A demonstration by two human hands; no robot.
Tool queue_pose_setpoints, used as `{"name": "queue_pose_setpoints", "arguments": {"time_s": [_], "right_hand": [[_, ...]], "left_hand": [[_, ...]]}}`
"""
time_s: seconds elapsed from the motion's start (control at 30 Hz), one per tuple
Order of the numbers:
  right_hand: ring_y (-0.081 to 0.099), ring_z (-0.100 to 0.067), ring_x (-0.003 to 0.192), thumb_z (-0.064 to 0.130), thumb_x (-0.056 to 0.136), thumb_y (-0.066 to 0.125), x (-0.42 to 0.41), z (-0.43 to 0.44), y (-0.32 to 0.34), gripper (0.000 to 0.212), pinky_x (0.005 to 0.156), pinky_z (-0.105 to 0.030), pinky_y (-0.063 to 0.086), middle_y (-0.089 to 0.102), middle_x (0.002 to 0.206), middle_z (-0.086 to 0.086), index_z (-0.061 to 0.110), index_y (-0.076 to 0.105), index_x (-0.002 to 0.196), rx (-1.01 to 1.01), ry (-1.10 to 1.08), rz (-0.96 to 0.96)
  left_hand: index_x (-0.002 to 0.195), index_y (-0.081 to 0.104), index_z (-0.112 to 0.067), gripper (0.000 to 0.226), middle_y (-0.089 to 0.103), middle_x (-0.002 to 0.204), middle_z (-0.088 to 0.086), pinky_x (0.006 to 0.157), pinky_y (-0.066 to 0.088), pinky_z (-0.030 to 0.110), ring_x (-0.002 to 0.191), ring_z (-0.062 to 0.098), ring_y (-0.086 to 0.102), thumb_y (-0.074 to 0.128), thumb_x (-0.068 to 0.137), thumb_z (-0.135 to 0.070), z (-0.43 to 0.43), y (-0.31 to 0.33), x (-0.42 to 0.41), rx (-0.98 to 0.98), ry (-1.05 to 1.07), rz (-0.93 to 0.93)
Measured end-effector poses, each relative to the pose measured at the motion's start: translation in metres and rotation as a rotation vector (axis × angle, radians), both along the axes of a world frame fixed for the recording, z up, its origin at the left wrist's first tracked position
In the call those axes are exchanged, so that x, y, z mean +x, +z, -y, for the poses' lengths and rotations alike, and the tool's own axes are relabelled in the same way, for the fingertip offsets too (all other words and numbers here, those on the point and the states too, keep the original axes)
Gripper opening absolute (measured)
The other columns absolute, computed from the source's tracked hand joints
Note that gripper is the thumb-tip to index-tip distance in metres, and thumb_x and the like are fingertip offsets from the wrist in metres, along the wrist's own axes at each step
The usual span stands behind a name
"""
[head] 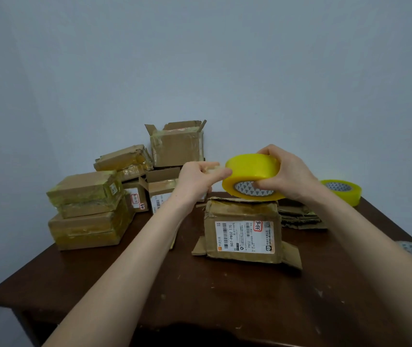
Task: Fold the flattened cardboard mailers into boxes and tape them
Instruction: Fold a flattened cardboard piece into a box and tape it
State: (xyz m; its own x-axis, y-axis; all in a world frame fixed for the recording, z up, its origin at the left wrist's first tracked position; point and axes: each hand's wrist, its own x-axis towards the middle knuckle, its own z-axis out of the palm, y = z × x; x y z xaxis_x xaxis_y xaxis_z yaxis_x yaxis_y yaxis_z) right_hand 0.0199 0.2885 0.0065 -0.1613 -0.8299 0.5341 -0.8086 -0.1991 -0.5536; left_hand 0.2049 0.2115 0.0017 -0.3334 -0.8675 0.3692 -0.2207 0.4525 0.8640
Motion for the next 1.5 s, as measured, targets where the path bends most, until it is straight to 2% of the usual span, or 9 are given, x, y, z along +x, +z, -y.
{"name": "queue_pose_setpoints", "arguments": {"time_s": [0.13,0.23,0.37,0.53,0.73,0.87,1.17,1.3,1.5], "right_hand": [[0.050,-0.018,0.091,0.015,0.069,0.081,0.001,-0.005,0.000,0.050,0.061,-0.024,0.039,0.056,0.100,0.001,0.030,0.051,0.105,-0.002,0.004,-0.010],[0.050,-0.019,0.093,0.016,0.070,0.081,0.003,-0.005,0.001,0.051,0.067,-0.028,0.036,0.056,0.101,0.000,0.025,0.055,0.112,0.003,-0.020,-0.018],[0.049,-0.019,0.095,0.017,0.071,0.080,0.007,-0.005,0.001,0.053,0.070,-0.027,0.035,0.055,0.102,0.000,0.023,0.056,0.119,0.023,-0.055,-0.046],[0.047,-0.017,0.091,0.021,0.071,0.080,0.012,0.000,0.002,0.055,0.066,-0.026,0.033,0.053,0.101,0.002,0.023,0.055,0.121,0.022,-0.074,-0.092],[0.048,-0.018,0.092,0.027,0.070,0.080,0.011,0.007,0.000,0.059,0.072,-0.029,0.039,0.058,0.106,-0.002,0.024,0.056,0.123,-0.008,-0.129,-0.109],[0.050,-0.018,0.093,0.028,0.069,0.081,0.011,0.008,0.001,0.059,0.077,-0.032,0.045,0.063,0.111,-0.006,0.024,0.058,0.123,-0.019,-0.143,-0.130],[0.055,-0.020,0.097,0.036,0.067,0.082,0.016,0.007,-0.001,0.064,0.080,-0.036,0.049,0.062,0.105,-0.001,0.026,0.055,0.124,0.009,-0.147,-0.134],[0.053,-0.022,0.088,0.040,0.066,0.083,0.019,0.005,0.000,0.061,0.068,-0.034,0.044,0.053,0.092,0.001,0.021,0.048,0.113,0.040,-0.202,-0.129],[0.056,-0.023,0.096,0.050,0.069,0.079,0.024,0.001,0.006,0.062,0.073,-0.035,0.043,0.056,0.098,0.003,0.025,0.048,0.116,0.072,-0.278,-0.221]], "left_hand": [[0.077,0.072,-0.019,0.009,0.060,0.067,-0.007,0.061,0.042,0.026,0.061,0.004,0.049,0.074,0.082,-0.027,-0.002,0.002,-0.004,-0.073,0.109,-0.049],[0.075,0.073,-0.019,0.011,0.061,0.067,-0.010,0.070,0.045,0.032,0.068,0.006,0.053,0.073,0.082,-0.028,-0.006,0.000,-0.005,-0.099,0.123,-0.113],[0.080,0.072,-0.014,0.016,0.058,0.072,-0.006,0.062,0.045,0.034,0.067,0.013,0.051,0.069,0.085,-0.029,-0.005,-0.003,-0.003,-0.144,0.109,-0.075],[0.071,0.065,-0.003,0.020,0.059,0.102,0.022,0.056,0.047,0.011,0.078,0.019,0.061,0.067,0.085,-0.018,0.000,-0.006,-0.007,-0.096,0.086,-0.209],[0.055,0.064,-0.017,0.030,0.066,0.097,0.011,0.080,0.054,0.027,0.082,0.011,0.067,0.065,0.085,-0.012,-0.001,-0.009,-0.011,0.034,-0.004,-0.368],[0.079,0.059,0.002,0.016,0.074,0.091,0.006,0.087,0.056,0.030,0.092,0.015,0.070,0.053,0.091,-0.006,-0.007,-0.010,-0.012,0.019,-0.098,-0.395],[0.089,0.050,-0.003,0.014,0.069,0.081,0.021,0.076,0.058,0.034,0.086,0.030,0.071,0.038,0.096,0.000,-0.018,-0.005,-0.013,0.116,-0.200,-0.605],[0.087,0.049,-0.004,0.012,0.065,0.073,0.016,0.078,0.058,0.040,0.080,0.031,0.070,0.040,0.093,0.001,-0.019,0.000,-0.014,0.123,-0.203,-0.618],[0.082,0.046,-0.009,0.023,0.062,0.076,0.014,0.073,0.057,0.032,0.073,0.024,0.068,0.069,0.084,-0.008,-0.018,-0.002,-0.014,0.104,-0.217,-0.578]]}}
